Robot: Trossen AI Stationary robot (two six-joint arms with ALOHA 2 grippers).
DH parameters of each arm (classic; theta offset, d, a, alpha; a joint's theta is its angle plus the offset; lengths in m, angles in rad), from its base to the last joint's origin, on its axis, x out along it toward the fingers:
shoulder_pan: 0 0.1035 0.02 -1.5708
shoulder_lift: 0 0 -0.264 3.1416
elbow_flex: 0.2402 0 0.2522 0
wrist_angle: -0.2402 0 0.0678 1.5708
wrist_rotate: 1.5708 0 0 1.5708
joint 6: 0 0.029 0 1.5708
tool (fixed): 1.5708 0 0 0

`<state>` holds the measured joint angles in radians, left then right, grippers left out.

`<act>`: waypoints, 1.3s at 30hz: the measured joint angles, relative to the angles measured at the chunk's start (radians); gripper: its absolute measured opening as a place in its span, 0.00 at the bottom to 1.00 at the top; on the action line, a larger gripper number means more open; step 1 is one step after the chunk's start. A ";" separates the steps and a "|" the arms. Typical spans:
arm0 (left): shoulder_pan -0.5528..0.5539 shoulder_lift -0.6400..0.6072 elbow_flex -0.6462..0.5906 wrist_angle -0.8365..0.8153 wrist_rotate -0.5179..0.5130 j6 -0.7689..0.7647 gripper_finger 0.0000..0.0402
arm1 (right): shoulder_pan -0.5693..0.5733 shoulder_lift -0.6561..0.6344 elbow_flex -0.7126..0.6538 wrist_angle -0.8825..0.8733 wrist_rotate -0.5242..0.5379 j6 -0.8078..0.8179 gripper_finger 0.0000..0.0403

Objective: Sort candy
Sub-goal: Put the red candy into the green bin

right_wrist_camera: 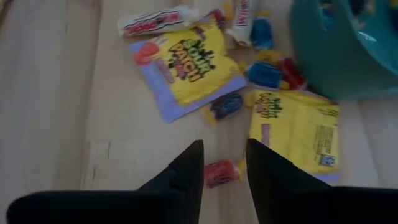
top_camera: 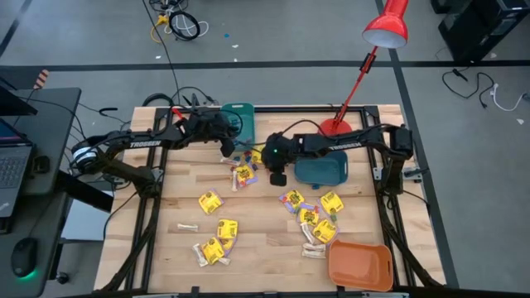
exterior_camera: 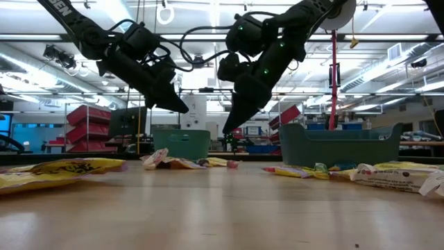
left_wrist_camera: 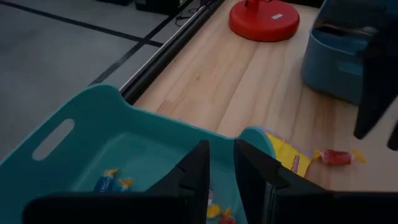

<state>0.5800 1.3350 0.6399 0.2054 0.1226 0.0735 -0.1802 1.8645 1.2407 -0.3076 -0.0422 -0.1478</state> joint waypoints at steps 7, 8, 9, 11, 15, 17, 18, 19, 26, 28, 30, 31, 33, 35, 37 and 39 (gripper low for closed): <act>0.000 0.000 0.000 0.023 0.030 -0.050 0.19 | 0.019 0.000 0.000 0.001 0.072 0.054 0.32; 0.000 0.000 0.000 0.026 0.030 -0.052 0.19 | 0.019 0.000 0.000 0.001 0.074 0.067 0.33; 0.000 0.000 0.000 0.032 0.030 -0.052 0.19 | 0.019 0.000 0.000 0.001 0.075 0.077 0.33; 0.001 0.000 0.000 0.043 0.030 -0.047 0.19 | 0.019 0.000 0.000 0.000 0.076 0.097 0.35; 0.001 0.000 0.000 0.042 0.030 -0.028 0.19 | 0.023 0.000 0.000 -0.002 0.104 0.114 0.36; 0.001 0.000 0.000 0.038 0.030 -0.026 0.19 | 0.029 0.006 0.000 -0.001 0.126 0.106 0.37; 0.001 0.000 0.000 0.035 0.030 -0.024 0.19 | 0.031 0.010 0.000 0.001 0.136 0.105 0.37; 0.001 0.000 0.000 0.033 0.030 -0.021 0.19 | 0.031 0.016 -0.001 -0.003 0.141 0.104 0.37; 0.002 0.000 0.000 0.004 0.026 -0.002 0.19 | 0.037 0.095 -0.002 -0.009 0.155 0.128 0.37; 0.003 0.000 0.000 -0.005 0.021 -0.002 0.19 | 0.036 0.102 -0.002 -0.011 0.155 0.143 0.37; 0.003 0.000 0.000 -0.004 0.014 0.001 0.19 | 0.036 0.113 -0.002 -0.008 0.155 0.154 0.37; 0.003 0.000 0.000 -0.005 0.013 0.001 0.19 | 0.036 0.114 -0.002 -0.010 0.155 0.164 0.37; 0.003 0.000 0.000 -0.004 0.010 0.001 0.19 | 0.036 0.114 -0.002 -0.017 0.155 0.179 0.38; 0.003 0.000 0.000 -0.004 0.009 0.001 0.19 | 0.036 0.114 -0.002 -0.019 0.155 0.189 0.37; 0.003 0.000 0.000 -0.004 0.008 0.001 0.19 | 0.037 0.114 -0.002 -0.022 0.155 0.192 0.37; 0.003 0.000 0.000 -0.006 0.007 0.001 0.19 | 0.039 0.114 -0.002 -0.023 0.155 0.199 0.37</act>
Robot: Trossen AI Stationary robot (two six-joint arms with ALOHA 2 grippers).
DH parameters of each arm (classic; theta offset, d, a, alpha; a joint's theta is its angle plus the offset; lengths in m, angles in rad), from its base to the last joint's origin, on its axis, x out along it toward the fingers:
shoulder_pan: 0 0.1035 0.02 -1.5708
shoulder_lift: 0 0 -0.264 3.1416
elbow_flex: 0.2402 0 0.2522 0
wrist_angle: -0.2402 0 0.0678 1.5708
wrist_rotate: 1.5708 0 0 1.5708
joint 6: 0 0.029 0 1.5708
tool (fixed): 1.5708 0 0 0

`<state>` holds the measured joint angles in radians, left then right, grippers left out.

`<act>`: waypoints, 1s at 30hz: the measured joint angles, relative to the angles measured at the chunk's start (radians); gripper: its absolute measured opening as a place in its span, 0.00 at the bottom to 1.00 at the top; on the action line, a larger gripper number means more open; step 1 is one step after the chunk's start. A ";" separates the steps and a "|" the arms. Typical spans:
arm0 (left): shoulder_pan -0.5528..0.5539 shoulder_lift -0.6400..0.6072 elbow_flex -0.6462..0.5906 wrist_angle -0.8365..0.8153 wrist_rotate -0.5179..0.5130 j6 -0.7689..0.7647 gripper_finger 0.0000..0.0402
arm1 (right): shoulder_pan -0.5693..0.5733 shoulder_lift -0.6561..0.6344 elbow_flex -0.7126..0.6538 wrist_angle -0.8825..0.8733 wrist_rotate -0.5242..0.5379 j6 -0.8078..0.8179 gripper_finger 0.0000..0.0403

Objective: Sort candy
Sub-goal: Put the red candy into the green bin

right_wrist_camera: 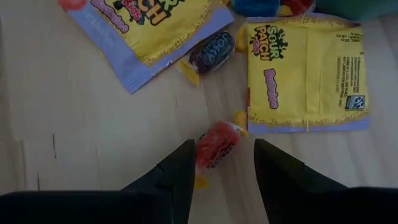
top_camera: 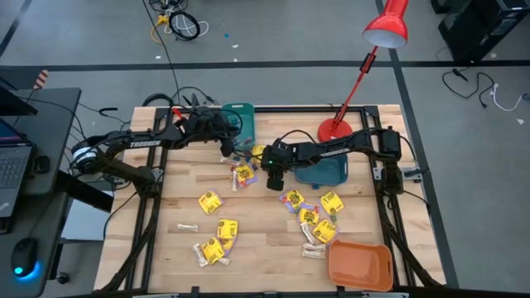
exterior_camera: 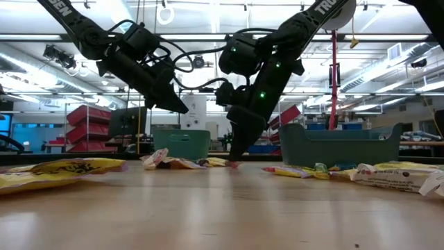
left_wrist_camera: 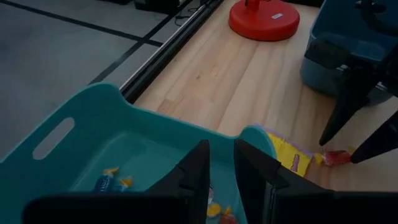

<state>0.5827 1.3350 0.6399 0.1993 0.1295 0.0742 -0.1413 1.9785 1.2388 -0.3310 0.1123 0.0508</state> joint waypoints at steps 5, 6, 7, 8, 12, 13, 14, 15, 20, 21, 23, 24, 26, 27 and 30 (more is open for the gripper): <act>0.000 0.000 0.000 -0.009 0.000 0.000 0.19 | 0.002 0.017 0.001 0.002 -0.005 0.003 0.37; 0.000 0.000 0.000 -0.010 0.000 0.000 0.19 | 0.001 0.029 0.000 0.003 -0.013 0.002 0.37; 0.000 0.000 0.000 -0.010 0.000 0.000 0.19 | 0.001 0.035 0.002 0.011 -0.020 0.002 0.37; 0.000 0.000 0.000 -0.010 0.000 0.000 0.19 | 0.001 0.041 0.002 0.014 -0.022 0.003 0.37; 0.000 0.000 0.000 -0.011 -0.001 0.000 0.19 | 0.001 0.055 0.004 0.020 -0.025 0.005 0.37; 0.000 0.000 0.000 -0.011 -0.002 0.000 0.19 | 0.001 0.055 0.004 0.020 -0.025 0.002 0.37; 0.000 0.000 0.000 -0.012 -0.002 0.000 0.19 | 0.001 0.055 0.004 0.020 -0.025 -0.002 0.37; 0.000 0.000 0.000 -0.011 -0.002 0.000 0.19 | 0.001 0.056 0.004 0.021 -0.025 -0.008 0.37; 0.000 0.000 0.000 -0.011 -0.003 0.000 0.19 | 0.001 0.058 0.003 0.023 -0.027 -0.039 0.36; 0.000 0.000 0.000 -0.011 -0.003 0.000 0.19 | 0.001 0.058 0.003 0.023 -0.027 -0.048 0.36; 0.000 0.000 0.000 -0.011 -0.003 -0.001 0.19 | 0.001 0.059 0.003 0.024 -0.031 -0.059 0.33; -0.001 0.000 0.000 -0.011 -0.001 0.000 0.19 | 0.001 0.059 0.003 0.024 -0.039 -0.069 0.31; -0.002 0.000 0.000 -0.012 0.025 0.000 0.19 | 0.000 0.059 0.003 0.024 -0.056 -0.080 0.27; -0.002 0.000 0.000 -0.013 0.045 0.000 0.19 | -0.001 0.060 0.003 0.025 -0.061 -0.082 0.24; -0.002 0.000 0.000 -0.016 0.141 0.005 0.19 | 0.000 0.060 0.002 0.025 -0.063 -0.100 0.15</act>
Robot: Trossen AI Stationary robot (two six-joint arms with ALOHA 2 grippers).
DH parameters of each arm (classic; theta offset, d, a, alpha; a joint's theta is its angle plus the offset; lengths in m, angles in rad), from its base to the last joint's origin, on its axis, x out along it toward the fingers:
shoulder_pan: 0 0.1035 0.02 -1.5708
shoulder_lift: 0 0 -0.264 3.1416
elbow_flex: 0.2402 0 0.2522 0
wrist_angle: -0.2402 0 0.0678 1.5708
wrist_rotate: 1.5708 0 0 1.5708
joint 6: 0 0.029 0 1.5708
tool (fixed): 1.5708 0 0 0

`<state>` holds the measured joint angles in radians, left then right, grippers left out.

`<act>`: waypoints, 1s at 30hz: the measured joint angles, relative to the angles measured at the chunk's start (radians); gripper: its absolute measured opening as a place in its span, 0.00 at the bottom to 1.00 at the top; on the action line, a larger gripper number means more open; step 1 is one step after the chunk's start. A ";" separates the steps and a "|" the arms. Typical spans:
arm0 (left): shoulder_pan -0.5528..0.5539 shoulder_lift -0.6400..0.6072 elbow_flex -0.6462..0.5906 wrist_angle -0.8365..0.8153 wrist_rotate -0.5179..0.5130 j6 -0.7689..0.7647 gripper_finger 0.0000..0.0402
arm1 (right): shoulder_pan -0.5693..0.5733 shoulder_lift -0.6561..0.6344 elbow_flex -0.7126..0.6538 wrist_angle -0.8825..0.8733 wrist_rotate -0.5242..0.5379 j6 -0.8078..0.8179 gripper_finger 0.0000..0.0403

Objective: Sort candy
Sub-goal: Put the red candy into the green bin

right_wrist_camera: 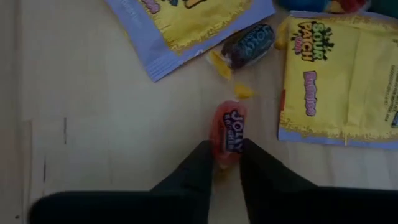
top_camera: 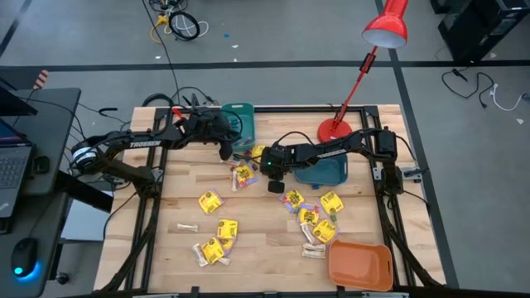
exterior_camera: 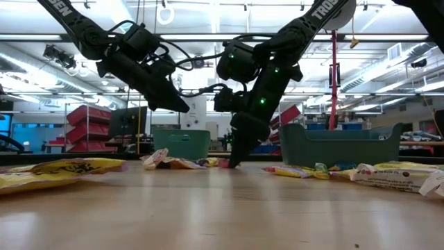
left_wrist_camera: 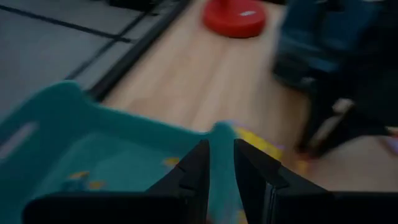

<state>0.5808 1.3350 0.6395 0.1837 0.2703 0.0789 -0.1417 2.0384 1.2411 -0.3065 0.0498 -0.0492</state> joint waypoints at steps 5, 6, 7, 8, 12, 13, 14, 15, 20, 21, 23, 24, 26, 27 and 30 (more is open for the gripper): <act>0.000 0.000 0.000 0.005 0.187 0.042 0.19 | 0.000 -0.014 -0.001 -0.004 -0.001 -0.033 0.04; 0.000 0.000 0.000 0.005 0.209 0.049 0.19 | 0.000 -0.014 -0.002 -0.004 0.000 -0.039 0.04; 0.000 0.000 0.000 0.005 0.233 0.055 0.19 | 0.000 -0.017 -0.002 -0.004 0.001 -0.043 0.03; 0.000 0.000 0.000 0.002 0.259 0.069 0.19 | -0.001 -0.021 -0.003 -0.007 0.003 -0.049 0.03; -0.001 0.000 0.000 -0.033 0.361 0.125 0.19 | 0.000 -0.031 -0.004 -0.015 0.024 -0.063 0.05; -0.001 0.000 0.000 -0.046 0.371 0.132 0.19 | 0.000 -0.038 -0.004 -0.017 0.026 -0.067 0.05; -0.001 0.000 0.000 -0.059 0.372 0.133 0.19 | -0.001 -0.044 -0.005 -0.022 0.034 -0.074 0.04; -0.001 0.000 0.000 -0.070 0.372 0.133 0.19 | -0.002 -0.048 -0.005 -0.018 0.037 -0.081 0.04; -0.008 0.000 0.000 -0.098 0.371 0.156 0.19 | -0.004 -0.080 -0.005 0.001 0.049 -0.109 0.02; -0.013 0.000 0.000 -0.099 0.372 0.157 0.19 | -0.003 -0.086 -0.005 0.008 0.056 -0.116 0.02; -0.016 0.000 0.000 -0.101 0.371 0.157 0.19 | -0.003 -0.099 -0.005 0.018 0.059 -0.136 0.01; -0.020 0.000 0.000 -0.098 0.371 0.157 0.19 | -0.003 -0.105 -0.005 0.032 0.060 -0.144 0.01; -0.022 0.000 0.000 -0.097 0.369 0.157 0.19 | -0.003 -0.116 -0.004 0.052 0.061 -0.162 0.01; -0.025 0.000 0.000 -0.091 0.369 0.157 0.19 | -0.003 -0.124 -0.004 0.065 0.062 -0.171 0.01; -0.033 0.000 0.000 -0.083 0.369 0.156 0.19 | -0.002 -0.141 -0.003 0.100 0.062 -0.198 0.01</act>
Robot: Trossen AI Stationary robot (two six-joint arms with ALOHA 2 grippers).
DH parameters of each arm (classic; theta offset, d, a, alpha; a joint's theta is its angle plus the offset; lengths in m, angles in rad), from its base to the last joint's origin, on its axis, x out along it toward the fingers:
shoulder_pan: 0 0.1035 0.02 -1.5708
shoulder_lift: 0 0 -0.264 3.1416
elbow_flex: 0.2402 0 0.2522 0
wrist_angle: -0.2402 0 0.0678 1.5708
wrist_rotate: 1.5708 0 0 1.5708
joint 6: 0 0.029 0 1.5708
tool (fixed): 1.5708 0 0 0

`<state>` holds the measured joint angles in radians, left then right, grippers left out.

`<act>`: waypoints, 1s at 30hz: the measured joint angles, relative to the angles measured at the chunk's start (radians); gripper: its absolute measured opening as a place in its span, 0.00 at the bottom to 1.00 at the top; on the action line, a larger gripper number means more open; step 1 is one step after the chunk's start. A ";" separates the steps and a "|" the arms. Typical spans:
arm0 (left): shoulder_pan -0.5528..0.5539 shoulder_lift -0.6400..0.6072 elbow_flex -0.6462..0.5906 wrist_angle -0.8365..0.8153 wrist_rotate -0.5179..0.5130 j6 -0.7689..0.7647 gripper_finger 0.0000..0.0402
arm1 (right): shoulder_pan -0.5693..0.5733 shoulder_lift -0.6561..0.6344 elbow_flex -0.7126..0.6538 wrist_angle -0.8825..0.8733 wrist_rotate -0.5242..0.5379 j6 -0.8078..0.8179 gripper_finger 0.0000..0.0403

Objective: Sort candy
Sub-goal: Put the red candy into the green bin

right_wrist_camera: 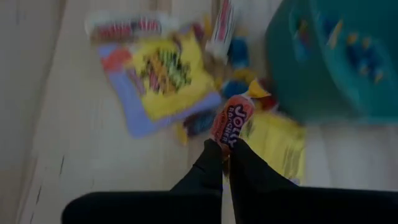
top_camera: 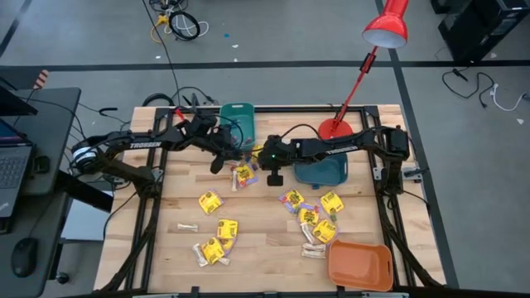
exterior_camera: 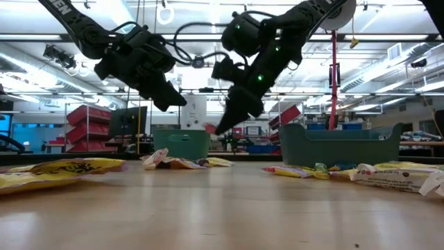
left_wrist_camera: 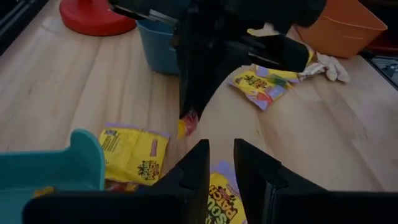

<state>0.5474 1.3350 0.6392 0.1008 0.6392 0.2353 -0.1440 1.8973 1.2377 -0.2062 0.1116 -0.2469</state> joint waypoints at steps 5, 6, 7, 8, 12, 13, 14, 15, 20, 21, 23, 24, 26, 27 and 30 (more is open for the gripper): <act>-0.009 0.000 0.000 0.028 -0.025 -0.023 0.24 | 0.010 -0.020 0.001 0.080 -0.004 -0.063 0.01; -0.011 0.000 0.000 0.036 -0.043 -0.031 0.26 | 0.012 -0.022 0.002 0.097 -0.004 -0.076 0.01; -0.013 0.000 0.000 0.041 -0.059 -0.035 0.27 | 0.016 -0.022 0.002 0.108 -0.005 -0.091 0.01; -0.014 0.000 0.000 0.041 -0.072 -0.035 0.29 | 0.020 -0.023 0.002 0.123 -0.005 -0.102 0.01; -0.013 0.000 0.000 0.042 -0.086 -0.037 0.33 | 0.027 -0.024 0.002 0.167 -0.007 -0.123 0.01; -0.013 0.000 0.000 0.042 -0.086 -0.037 0.34 | 0.027 -0.024 0.002 0.171 -0.007 -0.123 0.01; -0.013 0.000 0.000 0.039 -0.086 -0.037 0.35 | 0.026 -0.024 0.002 0.173 -0.005 -0.124 0.01; -0.013 0.000 0.000 0.037 -0.087 -0.037 0.35 | 0.026 -0.024 0.002 0.174 -0.001 -0.124 0.01; -0.014 0.000 0.000 0.034 -0.065 -0.033 0.35 | 0.025 -0.024 0.002 0.177 0.024 -0.130 0.01; -0.014 0.000 0.000 0.034 -0.057 -0.033 0.35 | 0.025 -0.024 0.002 0.177 0.024 -0.131 0.01; -0.014 0.000 0.000 0.033 -0.045 -0.033 0.35 | 0.025 -0.024 0.002 0.184 0.026 -0.140 0.01; -0.014 0.000 0.000 0.033 -0.044 -0.033 0.35 | 0.025 -0.024 0.002 0.189 0.026 -0.145 0.01; -0.014 0.000 0.000 0.034 -0.044 -0.033 0.35 | 0.025 -0.025 0.002 0.203 0.026 -0.154 0.01; -0.014 0.000 0.000 0.034 -0.044 -0.033 0.35 | 0.024 -0.025 0.002 0.212 0.026 -0.159 0.01; -0.014 0.000 0.000 0.035 -0.044 -0.033 0.35 | 0.023 -0.026 0.002 0.241 0.026 -0.173 0.01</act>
<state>0.5335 1.3354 0.6388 0.1356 0.5949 0.2028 -0.1207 1.8717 1.2396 0.0346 0.1379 -0.4195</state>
